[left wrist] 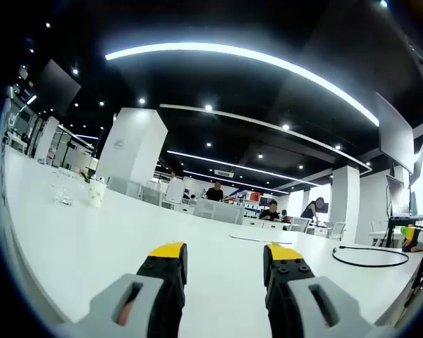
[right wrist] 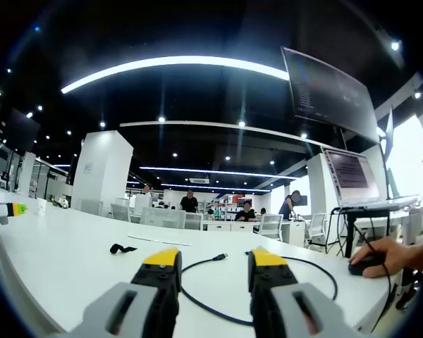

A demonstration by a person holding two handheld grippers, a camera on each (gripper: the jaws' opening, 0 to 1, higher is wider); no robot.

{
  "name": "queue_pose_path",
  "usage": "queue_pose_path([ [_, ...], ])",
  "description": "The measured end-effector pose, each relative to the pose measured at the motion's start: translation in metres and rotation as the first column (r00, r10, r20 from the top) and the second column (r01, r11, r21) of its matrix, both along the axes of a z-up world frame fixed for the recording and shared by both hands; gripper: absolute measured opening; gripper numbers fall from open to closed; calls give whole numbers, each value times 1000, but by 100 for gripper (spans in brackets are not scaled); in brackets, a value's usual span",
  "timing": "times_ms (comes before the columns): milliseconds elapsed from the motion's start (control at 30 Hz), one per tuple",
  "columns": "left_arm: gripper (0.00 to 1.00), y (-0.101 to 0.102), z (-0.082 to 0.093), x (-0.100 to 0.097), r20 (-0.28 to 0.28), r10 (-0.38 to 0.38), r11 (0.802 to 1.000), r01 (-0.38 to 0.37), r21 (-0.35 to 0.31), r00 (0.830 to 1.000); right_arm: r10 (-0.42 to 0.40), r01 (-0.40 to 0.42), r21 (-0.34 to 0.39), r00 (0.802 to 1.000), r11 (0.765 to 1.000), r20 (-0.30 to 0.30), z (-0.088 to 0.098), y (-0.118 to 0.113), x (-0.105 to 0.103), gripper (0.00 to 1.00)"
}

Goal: Find the charging cable on the desk, coil it up and secure with Velcro.

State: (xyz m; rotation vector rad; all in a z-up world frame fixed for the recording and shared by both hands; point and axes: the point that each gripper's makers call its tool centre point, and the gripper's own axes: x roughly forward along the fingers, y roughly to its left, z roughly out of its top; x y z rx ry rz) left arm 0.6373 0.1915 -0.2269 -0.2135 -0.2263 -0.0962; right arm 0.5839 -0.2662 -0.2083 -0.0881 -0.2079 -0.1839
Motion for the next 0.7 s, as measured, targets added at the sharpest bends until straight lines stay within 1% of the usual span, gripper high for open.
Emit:
queue_pose_path([
  [300, 44, -1, 1, 0, 2, -5, 1000, 5, -2, 1000, 4, -4, -2, 1000, 1000, 3, 2, 1, -1, 39],
  [500, 44, -1, 1, -2, 4, -6, 1000, 6, -1, 1000, 9, -9, 9, 1000, 1000, 17, 5, 1, -3, 40],
  [700, 44, 3, 1, -3, 1, 3, 1000, -3, 0, 1000, 26, -26, 15, 1000, 1000, 10, 3, 5, 3, 41],
])
